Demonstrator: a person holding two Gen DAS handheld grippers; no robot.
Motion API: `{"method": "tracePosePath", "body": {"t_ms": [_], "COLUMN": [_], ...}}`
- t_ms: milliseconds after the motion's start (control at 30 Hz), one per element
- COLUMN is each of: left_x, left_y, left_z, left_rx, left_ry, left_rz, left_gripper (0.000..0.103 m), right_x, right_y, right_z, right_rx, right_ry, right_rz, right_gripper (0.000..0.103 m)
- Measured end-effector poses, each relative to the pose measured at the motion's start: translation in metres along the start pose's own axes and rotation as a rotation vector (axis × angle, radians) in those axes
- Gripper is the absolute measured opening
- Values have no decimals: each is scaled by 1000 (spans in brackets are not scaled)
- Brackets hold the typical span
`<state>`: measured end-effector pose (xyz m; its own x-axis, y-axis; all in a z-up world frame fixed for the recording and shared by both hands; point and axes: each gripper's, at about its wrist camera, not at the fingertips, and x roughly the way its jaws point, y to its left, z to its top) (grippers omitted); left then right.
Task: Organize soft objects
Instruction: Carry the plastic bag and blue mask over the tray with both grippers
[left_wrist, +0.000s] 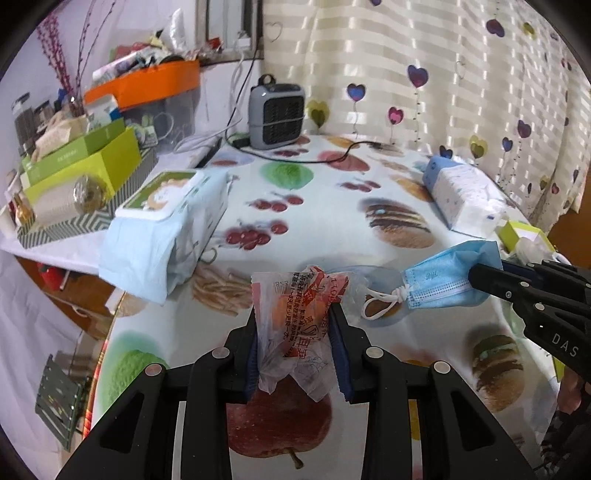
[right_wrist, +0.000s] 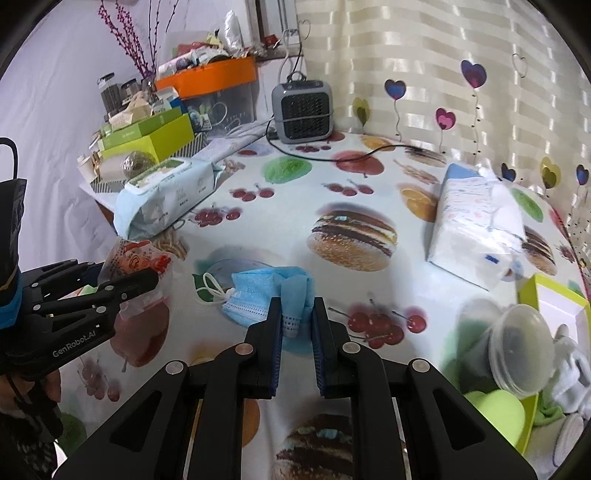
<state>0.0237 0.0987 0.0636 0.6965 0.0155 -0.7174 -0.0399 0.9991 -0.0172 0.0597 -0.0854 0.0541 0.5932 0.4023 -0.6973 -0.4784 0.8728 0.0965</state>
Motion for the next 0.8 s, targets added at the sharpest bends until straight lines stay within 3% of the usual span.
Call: {"method": "tracePosePath", "body": {"t_ms": [300,800], "left_x": [-20,-35], "left_y": [-26,-113], "left_z": [16,43], "left_rx": [48,175], "left_ry": [-51,-90], "left_rz": [-68,-277], "left_gripper": [32,32], "right_x": [-44,-125], "right_y": [-24,-91], "right_z": [-2,-28], "right_rx": [54,184], "right_ry": [-75,-166], "right_rz": [-64,-243], "right_gripper": [15,15]}}
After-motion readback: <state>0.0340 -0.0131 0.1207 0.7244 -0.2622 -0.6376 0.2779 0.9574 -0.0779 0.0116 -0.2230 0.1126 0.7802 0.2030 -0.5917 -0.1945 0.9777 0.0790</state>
